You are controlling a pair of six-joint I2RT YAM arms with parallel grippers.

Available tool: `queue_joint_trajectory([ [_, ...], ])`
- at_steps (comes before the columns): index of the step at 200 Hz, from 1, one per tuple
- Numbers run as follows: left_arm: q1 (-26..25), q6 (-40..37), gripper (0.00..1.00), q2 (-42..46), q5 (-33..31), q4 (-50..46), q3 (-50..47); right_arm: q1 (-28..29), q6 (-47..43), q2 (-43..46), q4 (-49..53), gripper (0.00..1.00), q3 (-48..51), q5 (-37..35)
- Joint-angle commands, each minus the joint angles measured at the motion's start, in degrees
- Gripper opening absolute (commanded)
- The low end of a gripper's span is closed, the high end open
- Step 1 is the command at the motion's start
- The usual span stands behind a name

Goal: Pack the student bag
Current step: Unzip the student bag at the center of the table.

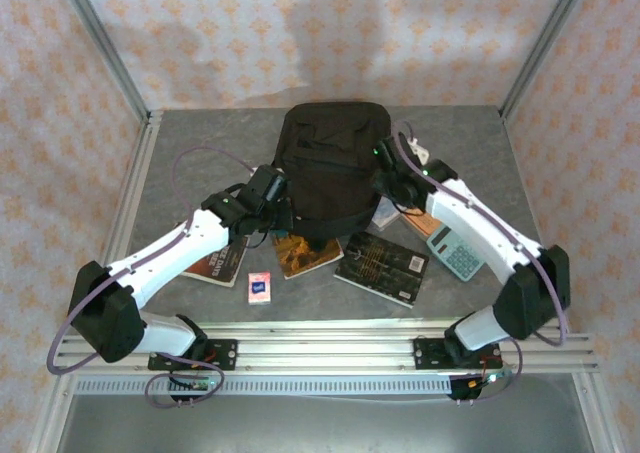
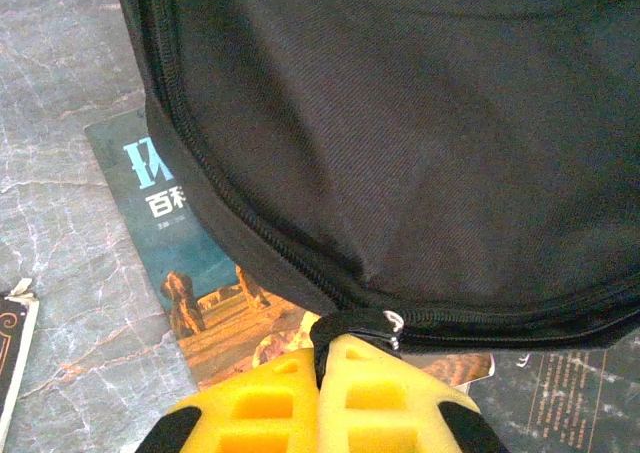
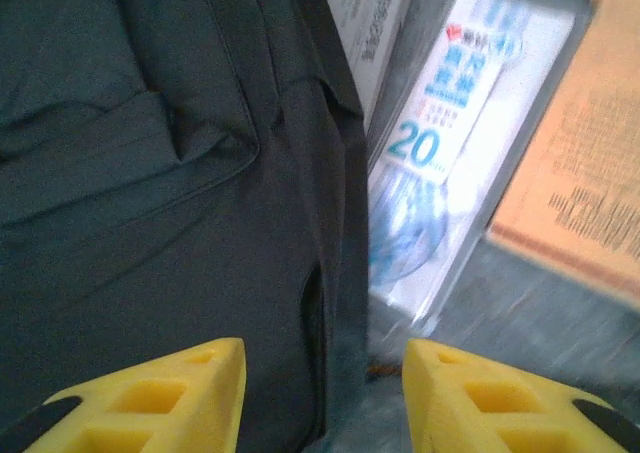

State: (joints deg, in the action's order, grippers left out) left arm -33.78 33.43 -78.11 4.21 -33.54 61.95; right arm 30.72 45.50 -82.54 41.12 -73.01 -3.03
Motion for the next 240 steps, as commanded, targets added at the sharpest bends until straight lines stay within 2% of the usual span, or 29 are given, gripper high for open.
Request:
queue_joint_trajectory([
  [1,-0.4,-1.0,0.0,0.4,-2.4,-0.9,2.4,0.6,21.6,0.8,-6.8,0.45,6.6,8.5],
  [25,-0.3,-1.4,0.0,1.3,-3.6,-1.3,2.1,2.8,30.4,-1.2,-11.5,0.62,8.9,12.8],
  [59,-0.4,-1.4,0.0,1.6,-3.7,-1.4,2.0,6.6,35.4,-7.8,-13.4,0.72,5.0,16.4],
  [95,-0.3,-1.2,0.0,1.7,-3.8,-1.4,2.2,10.6,38.5,-13.3,-13.4,0.74,1.6,17.0],
  [117,-0.3,-1.1,0.0,1.9,-3.5,-1.4,2.4,11.9,39.5,-15.0,-13.5,0.71,0.7,16.8],
  [156,-0.3,-0.9,0.0,2.0,-3.4,-1.3,2.4,12.5,40.7,-13.4,-12.3,0.71,0.5,15.3],
  [191,-0.4,-0.7,0.0,2.4,-3.2,-1.2,2.6,13.5,43.2,-12.1,-12.4,0.78,0.9,15.0],
  [240,-0.3,-0.5,0.0,3.1,-3.2,-1.4,2.4,15.9,45.9,-14.0,-14.3,0.77,0.2,16.8],
])
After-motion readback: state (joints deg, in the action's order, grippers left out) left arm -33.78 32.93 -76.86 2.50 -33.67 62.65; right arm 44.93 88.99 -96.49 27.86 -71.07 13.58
